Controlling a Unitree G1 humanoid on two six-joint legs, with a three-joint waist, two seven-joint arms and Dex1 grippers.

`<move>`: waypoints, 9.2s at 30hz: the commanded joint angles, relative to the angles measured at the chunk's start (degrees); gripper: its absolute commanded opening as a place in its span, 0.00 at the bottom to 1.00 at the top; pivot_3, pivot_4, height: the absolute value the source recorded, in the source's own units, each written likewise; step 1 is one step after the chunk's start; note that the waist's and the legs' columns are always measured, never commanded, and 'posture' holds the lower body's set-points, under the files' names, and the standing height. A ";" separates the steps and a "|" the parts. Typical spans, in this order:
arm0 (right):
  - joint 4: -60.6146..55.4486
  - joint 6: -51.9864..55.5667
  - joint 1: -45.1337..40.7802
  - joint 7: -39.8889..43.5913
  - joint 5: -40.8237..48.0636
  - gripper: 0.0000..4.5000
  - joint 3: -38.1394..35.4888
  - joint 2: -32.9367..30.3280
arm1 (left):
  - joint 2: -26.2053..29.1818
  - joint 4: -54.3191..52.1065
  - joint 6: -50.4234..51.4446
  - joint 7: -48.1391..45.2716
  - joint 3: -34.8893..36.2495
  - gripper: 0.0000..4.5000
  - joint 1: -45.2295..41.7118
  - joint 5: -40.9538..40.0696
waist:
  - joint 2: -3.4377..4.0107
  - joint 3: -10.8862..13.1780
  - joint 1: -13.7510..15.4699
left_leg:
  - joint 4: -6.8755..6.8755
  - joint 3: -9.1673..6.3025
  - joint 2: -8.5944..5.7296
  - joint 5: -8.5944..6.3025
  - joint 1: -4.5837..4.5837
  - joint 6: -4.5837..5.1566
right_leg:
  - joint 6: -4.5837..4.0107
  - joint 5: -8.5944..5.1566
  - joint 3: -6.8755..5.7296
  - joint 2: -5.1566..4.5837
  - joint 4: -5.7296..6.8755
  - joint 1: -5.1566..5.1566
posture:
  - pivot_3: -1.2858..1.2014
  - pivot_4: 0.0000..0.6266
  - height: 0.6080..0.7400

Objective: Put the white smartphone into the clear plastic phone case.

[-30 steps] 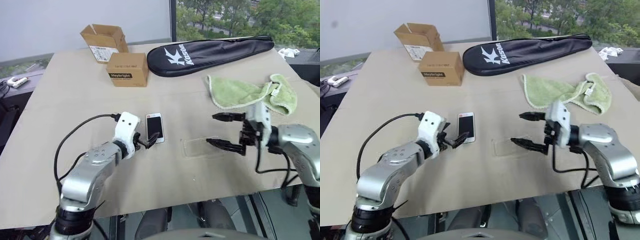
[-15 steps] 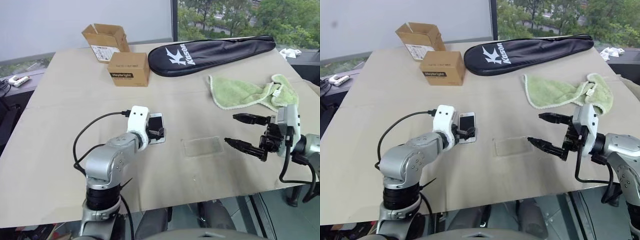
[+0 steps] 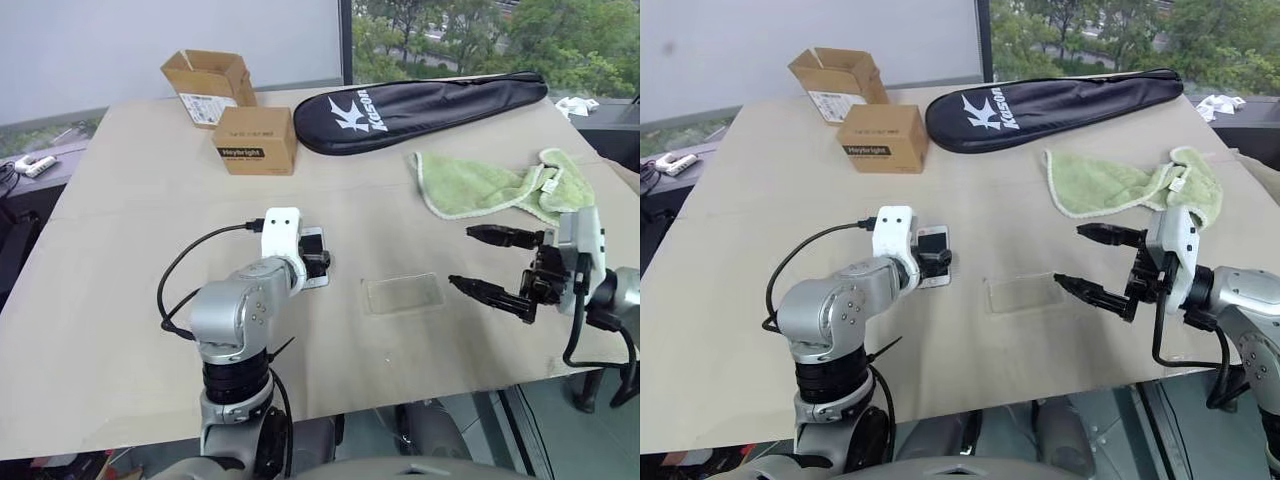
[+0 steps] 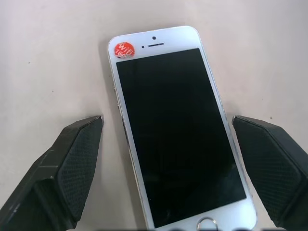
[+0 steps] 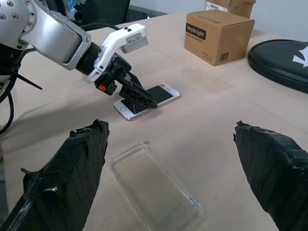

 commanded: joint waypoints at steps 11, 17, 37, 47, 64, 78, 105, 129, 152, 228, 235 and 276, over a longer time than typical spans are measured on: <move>-2.15 -0.61 -0.95 -0.94 1.51 1.00 -1.10 -0.75 | 1.93 5.20 3.45 4.01 1.44 0.65 2.73 3.54 | 0.01 -0.07 -0.36 | -0.11 0.09 0.05 -0.23 0.91 0.33 | 0.26 -0.18 0.08 0.06 -0.12 0.84 | 0.52 0.24 1.00; -1.92 -0.55 -1.48 -0.85 1.60 1.00 -0.31 -0.43 | 4.17 1.97 1.12 -1.33 2.38 0.65 -1.00 0.45 | -0.02 -0.05 -0.34 | -0.11 0.09 0.07 -0.23 0.92 0.32 | 0.38 -0.26 0.09 0.08 -0.11 0.85 | 0.52 0.24 1.00; -3.87 7.60 -9.33 -18.78 -0.33 1.00 9.80 8.96 | -16.80 4.66 -22.84 -6.71 19.96 0.65 -15.21 -24.32 | -0.37 0.20 1.46 | -0.03 -0.61 0.02 -0.08 -0.05 0.05 | 0.15 -0.10 -0.65 -0.11 -0.79 0.51 | 0.52 0.24 1.00; -0.90 11.26 -17.31 -35.34 -5.76 1.00 18.83 24.50 | -19.81 11.26 -30.26 8.29 21.07 0.65 -17.11 -44.88 | -0.37 0.21 1.61 | 0.11 -0.78 -0.12 -0.05 -0.47 0.03 | 0.25 0.00 -0.77 -0.13 -0.76 0.16 | 0.52 0.24 1.00; 11.25 4.84 -25.89 -39.97 -15.84 1.00 20.44 36.44 | -9.10 10.45 -34.42 11.40 9.33 0.65 -12.80 -57.25 | -0.35 0.20 1.32 | 0.07 -0.50 -0.13 -0.03 -0.55 0.00 | 0.20 0.02 -0.44 -0.05 -0.33 -0.26 | 0.52 0.24 1.00; 9.33 2.77 -25.22 -39.08 -15.13 0.01 18.25 38.15 | -6.98 10.58 -34.94 13.00 7.49 0.65 -11.19 -59.05 | -0.33 0.20 1.10 | 0.07 -0.45 -0.13 -0.03 -0.52 0.00 | 0.19 0.02 -0.37 -0.03 -0.29 -0.29 | 0.52 0.24 1.00; 14.59 31.22 -20.61 -3.68 10.32 0.00 6.37 1.34 | 44.87 2.87 -65.82 -53.80 -3.55 1.00 9.30 -26.95 | 0.19 0.52 0.07 | -0.12 -0.10 -0.04 -0.10 -0.54 0.14 | 0.18 0.01 -0.08 -0.03 -0.46 -0.39 | 0.52 0.24 1.00; 27.50 28.42 -31.17 21.19 -4.66 0.00 32.54 -7.03 | 44.48 1.57 -69.35 -65.05 -5.13 1.00 13.91 -23.21 | 0.20 0.56 0.13 | 0.01 -0.13 0.01 -0.16 -0.61 0.23 | 0.21 0.03 -0.17 -0.09 -0.59 -0.31 | 0.52 0.24 1.00; 33.00 25.70 -35.53 24.25 -12.80 0.71 35.84 -4.74 | 46.04 2.13 -71.38 -69.41 -4.90 1.00 16.19 -21.72 | 0.21 0.56 0.14 | 0.00 -0.20 0.00 -0.15 -0.62 0.22 | 0.21 0.03 -0.25 -0.16 -0.58 -0.31 | 0.52 0.24 1.00; -3.35 12.49 -8.72 -3.82 -24.59 0.65 25.48 -10.32 | 48.31 7.19 -69.76 -78.07 -6.81 1.00 10.61 -21.60 | 0.20 0.56 0.12 | 0.07 -0.17 -0.02 -0.15 -0.52 0.22 | 0.21 0.03 -0.24 -0.08 -0.40 -0.26 | 0.52 0.24 1.00; 10.65 -1.48 -19.09 10.59 -27.22 0.65 28.76 -13.14 | 48.10 7.37 -70.09 -77.96 -7.16 1.00 10.24 -21.20 | 0.20 0.56 -0.05 | 0.06 -0.14 0.00 -0.15 -0.50 0.22 | 0.21 0.03 -0.24 -0.05 -0.40 -0.26 | 0.52 0.24 1.00; 31.47 -20.16 -38.72 32.37 -42.36 0.65 39.23 -4.97 | 31.60 22.58 -71.28 -72.19 -26.18 0.02 -3.93 -4.19 | 0.22 0.58 0.03 | 0.14 -0.11 -0.05 -0.13 -0.53 0.19 | 0.21 0.03 -0.14 -0.07 -0.19 -0.37 | 0.52 0.24 1.00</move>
